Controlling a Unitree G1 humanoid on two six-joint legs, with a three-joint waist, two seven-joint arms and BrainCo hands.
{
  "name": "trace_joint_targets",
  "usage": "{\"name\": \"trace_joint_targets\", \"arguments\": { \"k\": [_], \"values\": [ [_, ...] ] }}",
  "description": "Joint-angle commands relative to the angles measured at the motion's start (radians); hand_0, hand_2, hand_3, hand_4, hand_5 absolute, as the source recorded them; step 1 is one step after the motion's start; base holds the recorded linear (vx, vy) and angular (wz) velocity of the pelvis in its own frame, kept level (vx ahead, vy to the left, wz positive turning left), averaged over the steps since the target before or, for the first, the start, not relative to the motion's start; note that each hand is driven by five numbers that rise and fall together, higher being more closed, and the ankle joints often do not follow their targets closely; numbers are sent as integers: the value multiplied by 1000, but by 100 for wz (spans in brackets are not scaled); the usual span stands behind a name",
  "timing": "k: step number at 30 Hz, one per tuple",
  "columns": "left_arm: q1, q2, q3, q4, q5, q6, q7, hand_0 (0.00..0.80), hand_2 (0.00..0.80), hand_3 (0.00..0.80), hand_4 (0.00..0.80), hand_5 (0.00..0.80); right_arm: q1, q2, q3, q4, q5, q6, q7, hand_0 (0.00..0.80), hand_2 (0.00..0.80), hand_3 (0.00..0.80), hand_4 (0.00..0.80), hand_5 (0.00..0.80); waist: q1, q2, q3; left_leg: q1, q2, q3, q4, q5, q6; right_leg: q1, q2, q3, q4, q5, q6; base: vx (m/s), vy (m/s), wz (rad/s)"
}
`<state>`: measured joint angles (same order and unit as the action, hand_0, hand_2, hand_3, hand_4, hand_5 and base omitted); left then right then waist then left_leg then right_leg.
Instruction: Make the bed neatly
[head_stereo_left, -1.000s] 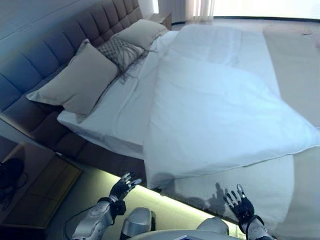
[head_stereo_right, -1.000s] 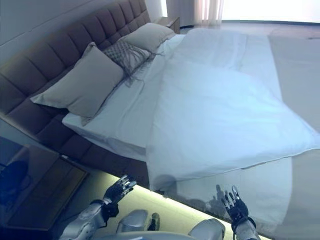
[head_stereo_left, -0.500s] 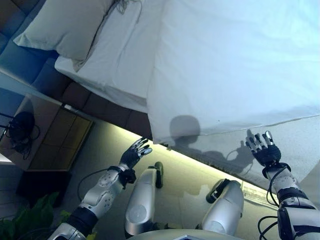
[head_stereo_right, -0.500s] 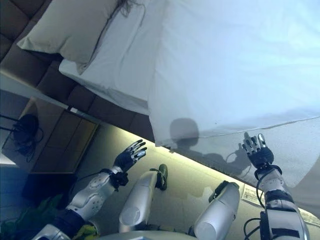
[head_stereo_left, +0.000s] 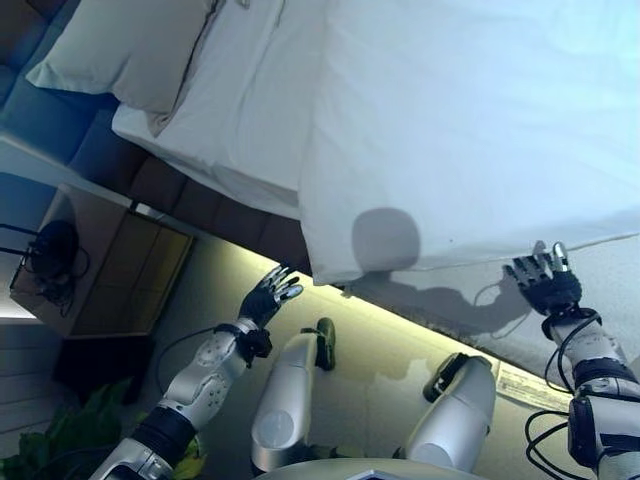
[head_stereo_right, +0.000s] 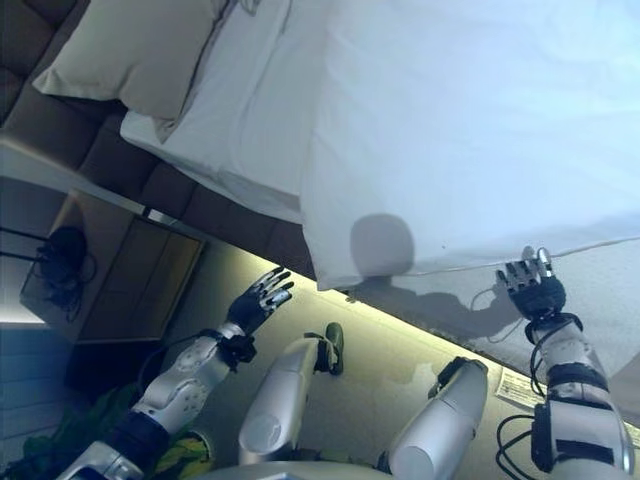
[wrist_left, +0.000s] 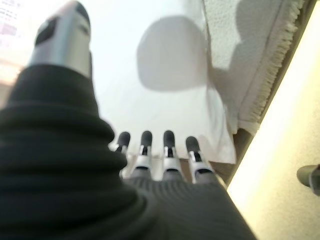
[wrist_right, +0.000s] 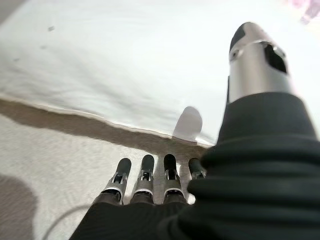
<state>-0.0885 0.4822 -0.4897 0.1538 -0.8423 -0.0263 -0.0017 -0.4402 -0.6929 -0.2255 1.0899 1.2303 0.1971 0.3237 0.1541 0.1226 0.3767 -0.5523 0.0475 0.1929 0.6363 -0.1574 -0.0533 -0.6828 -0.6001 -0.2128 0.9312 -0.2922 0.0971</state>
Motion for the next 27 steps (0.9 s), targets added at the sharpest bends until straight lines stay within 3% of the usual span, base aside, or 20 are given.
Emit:
{"name": "trace_joint_targets", "arguments": {
  "k": [1, 8, 14, 25, 26, 27],
  "values": [
    [31, -25, 14, -61, -31, -60, -10, 0, 0, 0, 0, 0, -42, -96, -41, 52, 23, 2, 30, 0, 0, 0, 0, 0, 5, 52, -15, 29, 49, -28, 8, -59, 49, -50, 1, 94, -257, 363, 101, 37, 35, 3],
    [27, -45, -23, -33, -55, -102, -12, 0, 0, 0, 0, 0, -106, -161, -39, 82, 24, 43, 38, 0, 0, 0, 0, 0, -1, 77, -17, 26, 40, -24, 1, -53, 44, -75, 1, 119, -239, 352, 98, 60, 51, 5],
    [31, -59, -45, -32, -69, -136, 5, 0, 0, 0, 0, 0, -139, -171, -12, 100, 7, 36, 36, 0, 0, 0, 0, 0, -2, 92, -13, 17, 42, -19, -12, -38, 40, -96, 11, 131, -228, 342, 95, 43, 45, 4],
    [31, -29, -46, -44, -89, -132, -4, 0, 0, 0, 0, 0, -195, -156, 27, 92, -1, 50, 115, 0, 0, 0, 0, 0, 29, 77, -7, -42, 65, -24, 49, -55, 30, -141, -3, 137, -158, 330, 91, 31, -9, 10],
    [33, -28, -46, -40, -86, -136, -7, 0, 0, 0, 0, 0, -199, -154, 30, 89, -3, 54, 129, 100, 100, 100, 100, 100, 30, 74, -9, -46, 68, -24, 55, -56, 29, -144, -3, 137, -153, 329, 91, 19, -18, 11],
    [35, -25, -45, -41, -82, -136, -8, 0, 0, 0, 0, 0, -200, -148, 34, 83, -4, 51, 145, 486, 486, 486, 486, 486, 32, 70, -9, -49, 70, -24, 60, -58, 29, -145, -2, 135, -149, 328, 91, 17, -23, 9]
  ]
}}
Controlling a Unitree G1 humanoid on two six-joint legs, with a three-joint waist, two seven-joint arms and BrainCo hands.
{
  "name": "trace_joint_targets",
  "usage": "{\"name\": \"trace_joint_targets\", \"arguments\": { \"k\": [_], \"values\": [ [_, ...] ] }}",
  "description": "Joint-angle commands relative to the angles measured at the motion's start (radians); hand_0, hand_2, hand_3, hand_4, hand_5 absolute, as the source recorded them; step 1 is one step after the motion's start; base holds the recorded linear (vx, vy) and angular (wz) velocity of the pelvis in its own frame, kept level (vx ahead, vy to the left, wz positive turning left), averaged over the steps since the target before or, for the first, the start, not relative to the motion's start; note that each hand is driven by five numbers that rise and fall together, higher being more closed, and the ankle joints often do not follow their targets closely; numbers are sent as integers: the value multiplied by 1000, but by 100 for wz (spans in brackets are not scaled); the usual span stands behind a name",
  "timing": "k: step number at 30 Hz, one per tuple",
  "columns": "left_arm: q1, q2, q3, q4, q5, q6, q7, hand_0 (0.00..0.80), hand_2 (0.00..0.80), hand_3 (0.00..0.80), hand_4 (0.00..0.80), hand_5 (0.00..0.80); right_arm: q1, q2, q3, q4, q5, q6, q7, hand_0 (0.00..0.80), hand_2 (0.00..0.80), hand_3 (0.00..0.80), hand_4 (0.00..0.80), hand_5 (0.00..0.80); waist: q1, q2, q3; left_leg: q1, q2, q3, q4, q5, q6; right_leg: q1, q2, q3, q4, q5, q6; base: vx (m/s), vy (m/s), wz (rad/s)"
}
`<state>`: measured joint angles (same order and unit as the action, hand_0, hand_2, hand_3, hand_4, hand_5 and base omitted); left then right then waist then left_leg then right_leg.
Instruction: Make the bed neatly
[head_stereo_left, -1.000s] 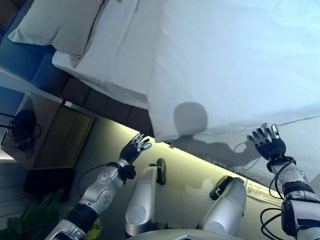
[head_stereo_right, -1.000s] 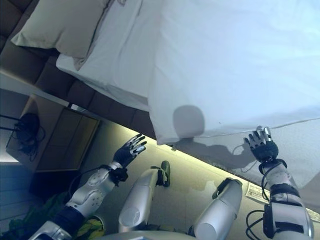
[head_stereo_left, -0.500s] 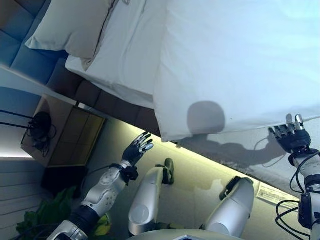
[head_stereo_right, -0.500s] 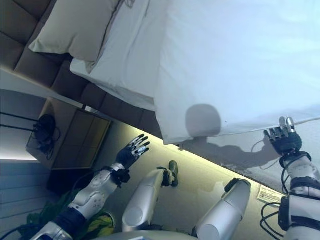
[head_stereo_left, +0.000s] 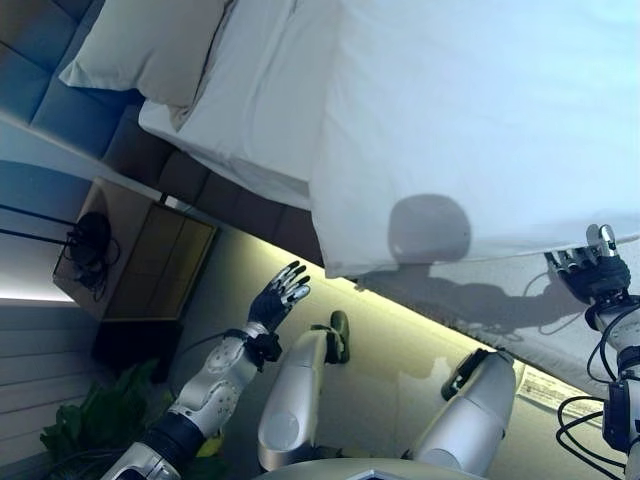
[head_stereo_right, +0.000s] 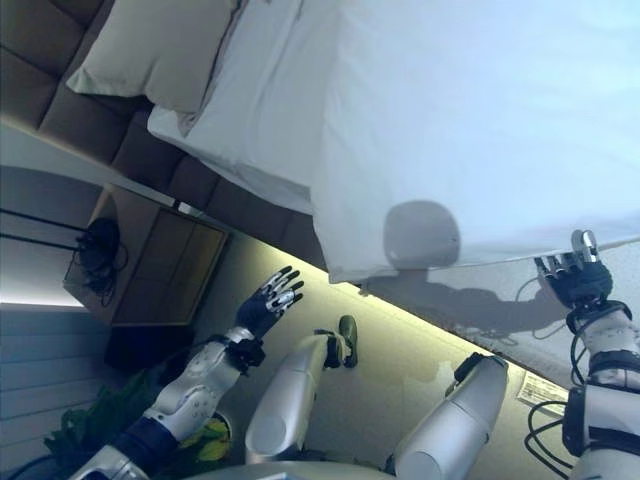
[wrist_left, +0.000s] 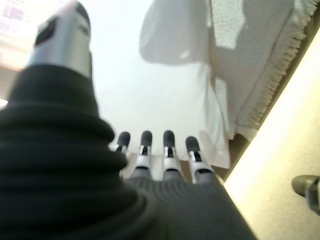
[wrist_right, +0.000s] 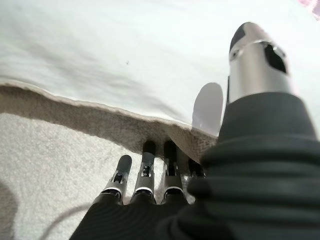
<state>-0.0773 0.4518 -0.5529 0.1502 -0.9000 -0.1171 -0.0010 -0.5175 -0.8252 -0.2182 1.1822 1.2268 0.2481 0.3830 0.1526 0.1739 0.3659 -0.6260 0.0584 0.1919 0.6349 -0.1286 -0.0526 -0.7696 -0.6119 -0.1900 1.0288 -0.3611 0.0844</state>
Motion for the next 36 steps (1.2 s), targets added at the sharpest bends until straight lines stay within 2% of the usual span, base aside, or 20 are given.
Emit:
{"name": "trace_joint_targets", "arguments": {
  "k": [1, 2, 8, 18, 20, 24, 25, 26, 27, 28, 32, 36],
  "values": [
    [25, 7, 20, -37, -23, -45, -10, 0, 0, 0, 0, 0, -122, -9, 29, -13, -2, -7, 98, 715, 715, 715, 715, 715, 35, 15, 0, 24, 61, -23, 63, -88, 28, -59, 10, 110, -245, 397, 103, 19, -30, 7],
    [25, 11, 23, -36, -21, -45, -12, 0, 0, 0, 0, 0, -120, -1, 30, -16, 1, -11, 110, 800, 800, 800, 800, 800, 38, 11, -2, 23, 63, -23, 65, -89, 27, -58, 11, 108, -244, 399, 103, 15, -30, 6],
    [37, 19, 34, -26, -7, -38, -27, 0, 0, 0, 0, 0, -104, 32, 24, -29, 16, -23, 114, 800, 800, 800, 800, 800, 46, -12, -16, 28, 71, -26, 67, -92, 28, -48, 16, 97, -245, 405, 105, 16, -28, 4],
    [35, 30, 59, -15, 12, -27, -24, 0, 0, 0, 0, 0, -2, 106, -5, 48, 96, 7, 97, 800, 800, 800, 800, 800, 54, -55, -48, 105, 84, -26, 3, -77, 33, 49, 32, 55, -331, 432, 115, 3, -65, 0],
    [32, 35, 68, -19, 19, -18, -18, 0, 0, 0, 0, 0, 30, 129, -7, 64, 116, -2, 101, 800, 800, 800, 800, 800, 59, -67, -57, 134, 85, -26, -16, -74, 35, 94, 34, 35, -367, 441, 118, 10, -122, 3],
    [30, 44, 91, -21, 87, 18, 5, 0, 0, 0, 0, 0, 108, 215, 25, 54, 74, -88, 165, 800, 800, 800, 800, 800, 66, -102, -85, 226, 79, -30, -81, -67, 43, 217, 46, -4, -459, 461, 123, 59, -129, 0],
    [28, 47, 91, -11, 147, 32, 32, 0, 0, 0, 0, 0, 123, 248, 52, 36, 41, -133, 177, 800, 800, 800, 800, 800, 68, -116, -100, 265, 71, -28, -110, -62, 46, 263, 56, -16, -500, 469, 125, 84, -99, -4],
    [29, 50, 90, -5, 201, 40, 51, 0, 0, 0, 0, 0, 131, 267, 66, 23, 24, -156, 182, 800, 800, 800, 800, 800, 68, -122, -106, 290, 67, -29, -132, -56, 47, 296, 62, -26, -528, 475, 127, 29, -111, -7],
    [28, 53, 87, 7, 278, 50, 83, 0, 0, 0, 0, 0, 140, 290, 80, 3, 0, -182, 183, 800, 800, 800, 800, 800, 66, -134, -111, 313, 60, -16, -162, -24, 54, 329, 62, -50, -573, 502, 113, 33, -85, -12],
    [26, 59, 83, 22, 361, 61, 115, 0, 0, 0, 0, 0, 149, 310, 98, -29, -23, -196, 170, 800, 800, 800, 800, 800, 66, -144, -126, 347, 55, -15, -196, -16, 54, 370, 70, -61, -612, 508, 117, 63, -85, -12],
    [19, 74, 70, 61, 590, 106, 235, 0, 0, 0, 0, 0, 184, 361, 151, -154, -135, -210, 120, 800, 800, 800, 800, 800, 60, -169, -161, 452, 45, -7, -282, 2, 52, 487, 86, -96, -710, 524, 127, 130, -36, -12],
    [5, 82, 61, 89, 802, 144, 306, 0, 0, 0, 0, 0, 213, 438, 262, -362, -151, -171, -17, 800, 800, 800, 800, 800, 54, -195, -202, 562, 30, 4, -381, 16, 57, 611, 112, -134, -812, 533, 139, 139, -14, -21]
  ]
}}
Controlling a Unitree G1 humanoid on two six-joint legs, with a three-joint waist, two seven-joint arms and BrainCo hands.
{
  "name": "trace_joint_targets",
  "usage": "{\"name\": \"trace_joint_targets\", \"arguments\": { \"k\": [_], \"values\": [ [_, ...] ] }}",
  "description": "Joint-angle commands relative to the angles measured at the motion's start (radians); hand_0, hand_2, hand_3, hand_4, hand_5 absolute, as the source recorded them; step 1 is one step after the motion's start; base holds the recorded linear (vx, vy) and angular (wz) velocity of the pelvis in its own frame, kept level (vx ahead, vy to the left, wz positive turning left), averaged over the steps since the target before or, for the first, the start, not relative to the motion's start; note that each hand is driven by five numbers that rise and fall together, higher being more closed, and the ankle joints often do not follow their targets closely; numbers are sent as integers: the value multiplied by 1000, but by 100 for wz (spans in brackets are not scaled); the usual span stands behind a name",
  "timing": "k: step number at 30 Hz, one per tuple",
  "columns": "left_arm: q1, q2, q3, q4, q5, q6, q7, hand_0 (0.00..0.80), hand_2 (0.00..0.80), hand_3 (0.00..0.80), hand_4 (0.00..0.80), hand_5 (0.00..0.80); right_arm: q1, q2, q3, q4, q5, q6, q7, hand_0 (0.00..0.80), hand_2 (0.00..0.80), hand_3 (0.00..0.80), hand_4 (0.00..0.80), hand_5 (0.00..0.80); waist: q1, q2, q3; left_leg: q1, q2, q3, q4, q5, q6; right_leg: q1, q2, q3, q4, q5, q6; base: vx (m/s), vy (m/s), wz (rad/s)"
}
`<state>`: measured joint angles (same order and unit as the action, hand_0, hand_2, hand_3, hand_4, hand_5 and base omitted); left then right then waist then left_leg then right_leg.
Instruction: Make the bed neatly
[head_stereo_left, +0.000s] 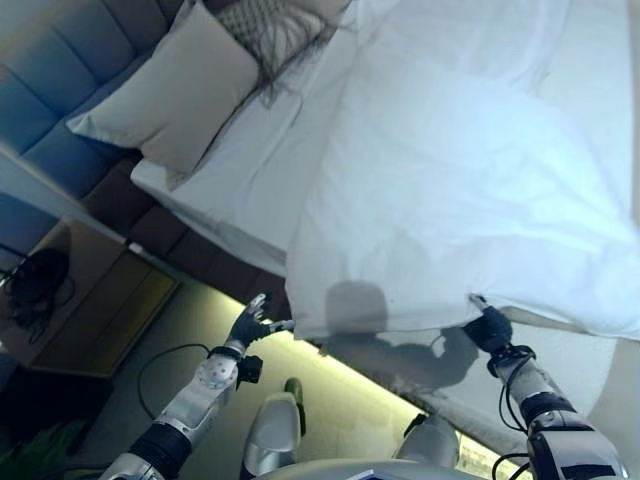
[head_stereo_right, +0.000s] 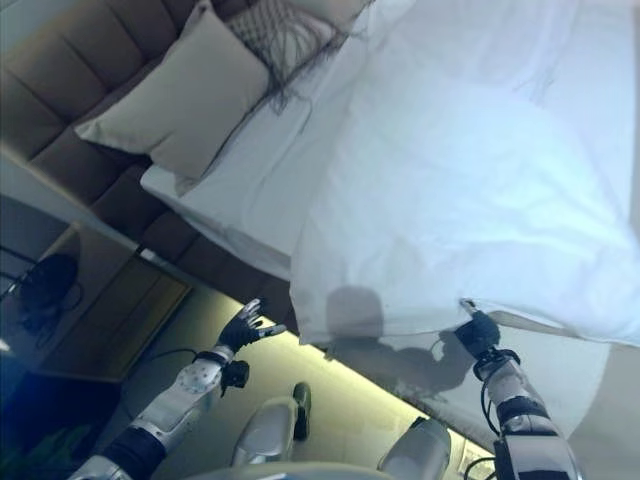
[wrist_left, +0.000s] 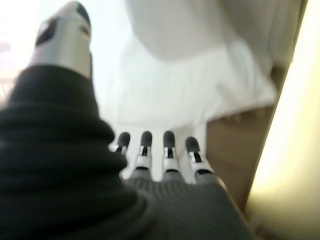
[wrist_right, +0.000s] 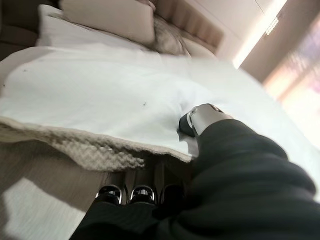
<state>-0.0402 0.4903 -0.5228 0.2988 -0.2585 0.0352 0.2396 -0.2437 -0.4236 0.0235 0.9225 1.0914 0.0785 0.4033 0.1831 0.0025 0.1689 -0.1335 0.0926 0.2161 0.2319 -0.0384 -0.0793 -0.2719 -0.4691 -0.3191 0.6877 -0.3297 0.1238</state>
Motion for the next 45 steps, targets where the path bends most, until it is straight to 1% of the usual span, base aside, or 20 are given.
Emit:
{"name": "trace_joint_targets", "arguments": {
  "k": [1, 5, 8, 12, 14, 15, 16, 18, 20, 25, 27, 31, 36, 40, 45],
  "values": [
    [-39, 45, 27, -55, 220, -9, 77, 0, 0, 0, 0, 0, -58, 55, 42, -133, -22, 9, -50, 800, 800, 800, 800, 800, 22, -27, -13, 91, -6, -16, -2, -69, 84, 137, -25, -13, -490, 505, 102, 89, -10, -20],
    [-67, 47, 10, -34, 385, -46, 99, 0, 0, 0, 0, 0, -58, 103, 127, -229, -37, 34, -103, 800, 800, 800, 800, 800, 19, -35, -39, 154, -6, 6, -70, -50, 76, 202, -13, -39, -529, 507, 105, 64, -10, -8],
    [-87, 48, -9, -20, 472, -56, 92, 0, 0, 0, 0, 0, -69, 129, 180, -293, -35, 41, -132, 800, 800, 800, 800, 800, 18, -39, -51, 177, -9, 7, -85, -46, 74, 225, -15, -53, -533, 508, 104, 37, -13, 1],
    [-98, 38, -34, 15, 558, -31, 109, 0, 0, 0, 0, 0, -72, 159, 231, -371, -21, 56, -160, 800, 800, 800, 800, 800, 8, -41, -65, 194, -15, 5, -94, -41, 73, 239, -12, -52, -530, 506, 102, 53, -8, -2],
    [-110, 27, -60, 50, 568, -8, 143, 0, 0, 0, 0, 0, -78, 182, 262, -402, -22, 60, -202, 800, 800, 800, 800, 800, 2, -42, -72, 201, -19, 3, -100, -38, 74, 245, -8, -51, -534, 503, 101, 59, -13, -3],
    [-114, 25, -63, 53, 568, -7, 144, 0, 0, 0, 0, 0, -79, 185, 265, -405, -22, 59, -209, 800, 800, 800, 800, 800, 2, -43, -72, 202, -19, 3, -100, -38, 74, 247, -8, -52, -535, 504, 101, 47, -25, -3],
    [-128, 11, -80, 59, 581, 1, 140, 0, 0, 0, 0, 0, -84, 194, 279, -416, -19, 61, -242, 800, 800, 800, 800, 800, -1, -45, -74, 204, -20, 3, -103, -38, 74, 250, -7, -54, -539, 504, 102, 37, -27, -2],
    [-143, -17, -113, 48, 607, 11, 141, 0, 0, 0, 0, 0, -88, 208, 282, -421, -7, 63, -268, 800, 800, 800, 800, 800, 0, -47, -75, 204, -20, 1, -106, -36, 74, 255, -6, -62, -545, 506, 105, 27, -46, 1],
    [-152, -37, -144, 9, 648, 18, 136, 0, 0, 0, 0, 0, -95, 209, 276, -423, 6, 72, -289, 800, 800, 800, 800, 800, 3, -48, -76, 197, -16, 0, -107, -34, 71, 258, -5, -71, -554, 509, 110, -10, -69, 1],
    [-192, -80, -221, -38, 683, 59, 132, 0, 0, 0, 0, 0, -139, 217, 268, -390, 10, 85, -331, 800, 800, 800, 800, 800, 11, -55, -62, 184, -1, -2, -101, -29, 58, 267, -16, -103, -562, 521, 123, -14, -86, 0],
    [-208, -91, -241, -49, 695, 69, 152, 0, 0, 0, 0, 0, -151, 223, 274, -392, 14, 92, -343, 800, 800, 800, 800, 800, 14, -60, -59, 180, 4, -4, -98, -26, 54, 272, -18, -113, -566, 526, 126, 16, -98, -2],
    [-241, -102, -253, -89, 717, 102, 181, 0, 0, 0, 0, 0, -148, 247, 289, -401, 37, 87, -371, 800, 800, 800, 800, 800, 16, -68, -52, 172, 15, -3, -84, -30, 49, 278, -22, -128, -575, 535, 131, 10, -93, -6],
    [-259, -106, -266, -109, 724, 119, 118, 0, 0, 0, 0, 0, -151, 268, 296, -410, 69, 106, -371, 800, 800, 800, 800, 800, 21, -70, -43, 161, 22, -13, -63, -34, 48, 284, -25, -139, -573, 539, 131, -2, -65, -7],
    [-266, -117, -295, -123, 736, 127, 98, 0, 0, 0, 0, 0, -150, 286, 317, -428, 69, 104, -391, 800, 800, 800, 800, 800, 20, -70, -40, 160, 24, -19, -63, -28, 48, 290, -24, -142, -573, 542, 132, 18, -42, -5],
    [-294, -135, -322, -134, 701, 148, 66, 0, 0, 0, 0, 0, -169, 294, 327, -443, 66, 107, -406, 800, 800, 800, 800, 800, 22, -73, -32, 151, 31, -25, -69, -17, 43, 288, -20, -148, -580, 549, 137, -12, -59, -1]
  ]
}}
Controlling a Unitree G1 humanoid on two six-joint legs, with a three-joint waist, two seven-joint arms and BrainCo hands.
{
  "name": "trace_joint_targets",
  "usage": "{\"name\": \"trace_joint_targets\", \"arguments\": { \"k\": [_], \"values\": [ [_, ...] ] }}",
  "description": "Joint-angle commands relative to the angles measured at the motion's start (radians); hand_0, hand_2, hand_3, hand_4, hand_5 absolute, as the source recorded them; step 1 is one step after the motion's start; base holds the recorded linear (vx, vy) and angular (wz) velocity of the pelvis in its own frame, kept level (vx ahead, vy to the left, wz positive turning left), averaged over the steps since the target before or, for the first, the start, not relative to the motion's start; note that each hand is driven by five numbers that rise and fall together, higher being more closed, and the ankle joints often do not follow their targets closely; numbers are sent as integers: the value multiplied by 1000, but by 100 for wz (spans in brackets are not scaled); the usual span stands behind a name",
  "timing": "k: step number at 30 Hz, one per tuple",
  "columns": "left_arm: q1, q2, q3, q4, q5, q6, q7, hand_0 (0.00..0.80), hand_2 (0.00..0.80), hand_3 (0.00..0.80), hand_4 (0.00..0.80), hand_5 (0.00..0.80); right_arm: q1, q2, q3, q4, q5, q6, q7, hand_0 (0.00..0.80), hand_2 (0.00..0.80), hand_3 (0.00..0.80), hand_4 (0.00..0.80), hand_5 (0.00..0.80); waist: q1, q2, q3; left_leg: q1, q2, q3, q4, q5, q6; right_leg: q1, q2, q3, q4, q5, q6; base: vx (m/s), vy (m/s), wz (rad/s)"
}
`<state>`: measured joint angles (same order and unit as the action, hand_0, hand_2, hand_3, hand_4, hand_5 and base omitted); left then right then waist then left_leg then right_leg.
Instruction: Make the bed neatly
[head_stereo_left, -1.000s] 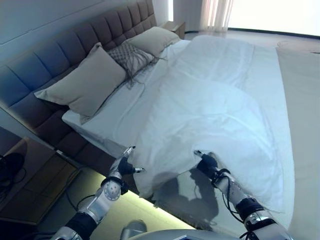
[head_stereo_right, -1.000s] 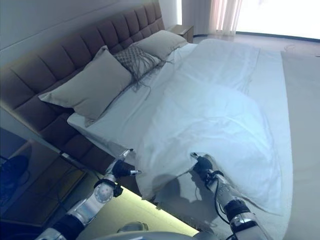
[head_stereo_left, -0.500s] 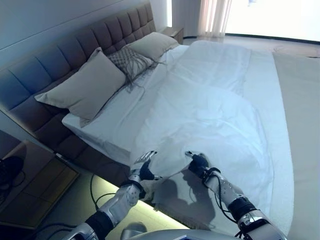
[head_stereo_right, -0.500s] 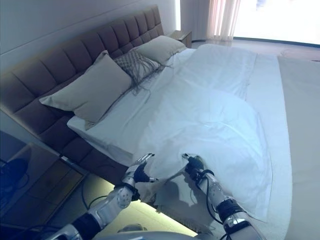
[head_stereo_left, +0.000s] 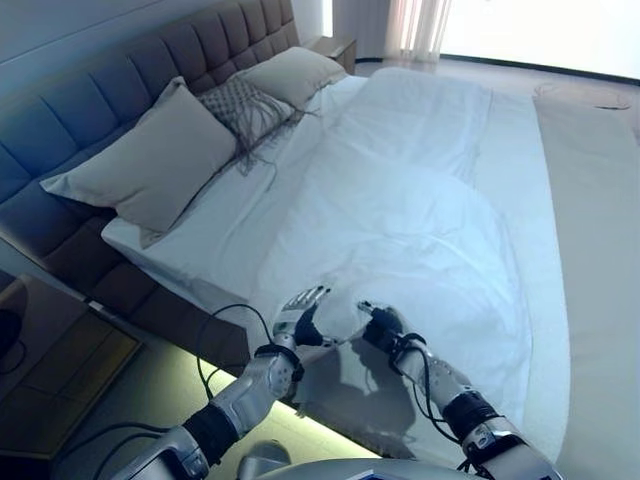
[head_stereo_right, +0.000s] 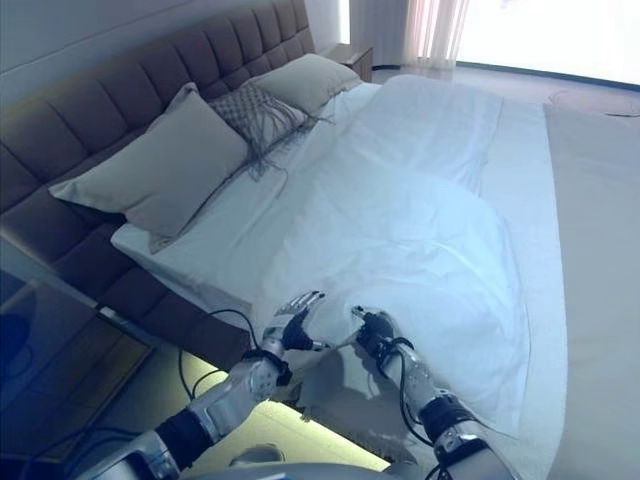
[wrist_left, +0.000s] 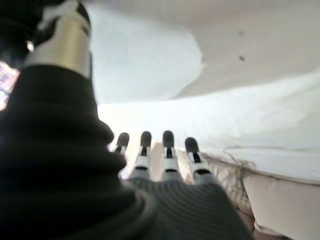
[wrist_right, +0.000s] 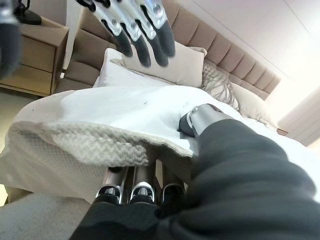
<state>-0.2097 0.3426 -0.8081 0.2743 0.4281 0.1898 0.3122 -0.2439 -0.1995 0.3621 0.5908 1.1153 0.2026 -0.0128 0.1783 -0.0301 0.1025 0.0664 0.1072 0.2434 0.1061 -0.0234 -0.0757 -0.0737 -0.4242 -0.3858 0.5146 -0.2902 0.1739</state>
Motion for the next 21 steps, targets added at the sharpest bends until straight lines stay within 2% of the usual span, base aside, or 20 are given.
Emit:
{"name": "trace_joint_targets", "arguments": {
  "k": [1, 6, 12, 15, 21],
  "values": [
    [-127, 7, -40, -112, 13, -7, -18, 0, 0, 0, 0, 0, -178, 70, -12, -114, 42, -19, 8, 800, 800, 800, 800, 800, 28, -39, 38, -54, 18, -54, 58, -30, 38, 88, -63, -83, -409, 510, 88, -35, -53, -3],
    [-120, 3, -54, -104, -24, 46, -54, 0, 0, 0, 0, 0, -219, 60, -19, -130, 68, -11, -11, 800, 800, 800, 800, 800, 27, -29, 48, -68, 26, -62, 58, -19, 27, 84, -56, -80, -415, 509, 87, -20, -15, 0],
    [-120, -21, -77, -87, -60, 110, -20, 0, 0, 0, 0, 0, -235, 64, -4, -189, 71, 21, -38, 800, 800, 800, 800, 800, 14, -22, 46, -57, 34, -54, 25, 5, 17, 83, -49, -71, -421, 508, 88, 12, 7, -1],
    [-137, -32, -76, -87, -64, 123, -15, 0, 0, 0, 0, 0, -263, 62, 1, -198, 77, 24, -54, 800, 800, 800, 800, 800, 13, -16, 52, -72, 38, -53, 18, 15, 12, 72, -41, -69, -434, 509, 88, -63, 13, -4],
    [-175, -51, -95, -41, -41, 138, 31, 0, 0, 0, 0, 0, -331, 50, 14, -218, 80, 53, -79, 800, 800, 800, 800, 800, 2, -5, 73, -118, 38, -61, 33, 31, 6, 26, -52, -48, -413, 509, 85, -77, 30, -3]
  ]
}}
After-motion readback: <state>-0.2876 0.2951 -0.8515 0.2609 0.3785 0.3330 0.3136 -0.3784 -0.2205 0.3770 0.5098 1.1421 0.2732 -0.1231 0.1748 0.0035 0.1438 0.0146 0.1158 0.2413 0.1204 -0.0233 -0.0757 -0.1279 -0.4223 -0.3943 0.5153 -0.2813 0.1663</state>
